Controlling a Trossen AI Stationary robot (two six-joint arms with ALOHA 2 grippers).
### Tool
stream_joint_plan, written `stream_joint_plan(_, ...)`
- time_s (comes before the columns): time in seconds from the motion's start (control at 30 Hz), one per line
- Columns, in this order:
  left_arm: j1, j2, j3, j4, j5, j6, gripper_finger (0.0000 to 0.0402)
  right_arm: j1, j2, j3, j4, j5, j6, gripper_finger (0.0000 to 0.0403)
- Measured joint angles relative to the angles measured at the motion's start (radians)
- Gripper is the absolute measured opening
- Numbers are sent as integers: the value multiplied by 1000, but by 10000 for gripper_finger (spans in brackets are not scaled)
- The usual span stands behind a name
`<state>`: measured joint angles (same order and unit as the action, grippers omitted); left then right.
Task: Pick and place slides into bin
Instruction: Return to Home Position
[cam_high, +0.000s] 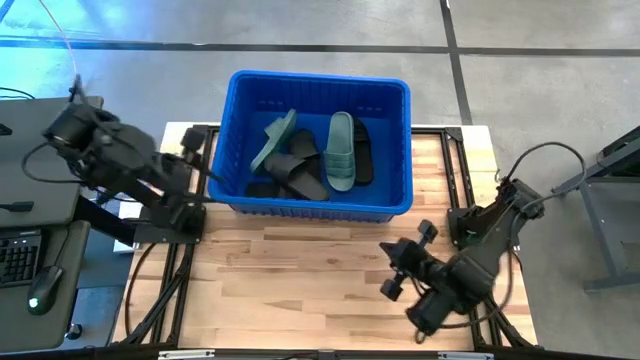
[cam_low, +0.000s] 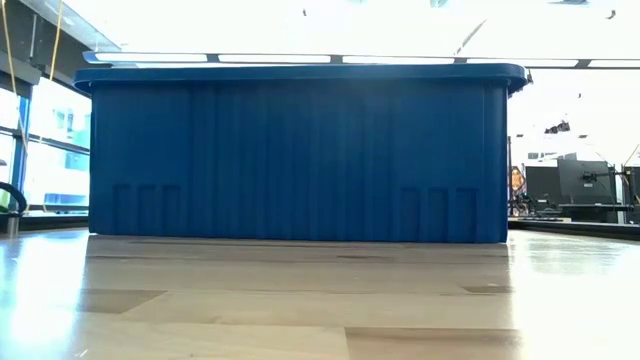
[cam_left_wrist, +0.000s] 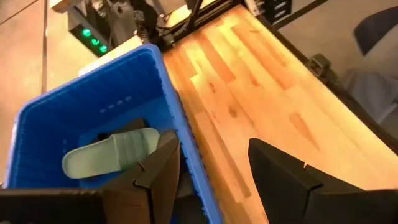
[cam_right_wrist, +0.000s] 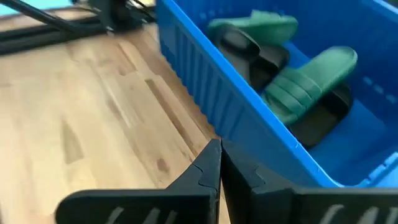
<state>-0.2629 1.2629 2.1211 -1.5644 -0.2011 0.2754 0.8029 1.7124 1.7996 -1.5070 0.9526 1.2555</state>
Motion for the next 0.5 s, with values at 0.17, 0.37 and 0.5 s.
stream_joint_plan(0.17,-60,-210,-327,235,39,-6,183,82,-61,-23,14,89,7,0)
stream_joint_plan(0.37,-106,-499,-956,875,397,109,184,175,-157,-285,225,140,105,0)
stream_joint_plan(0.5,-105,-593,-1272,1227,578,103,182,189,-257,-493,551,115,-9,0)
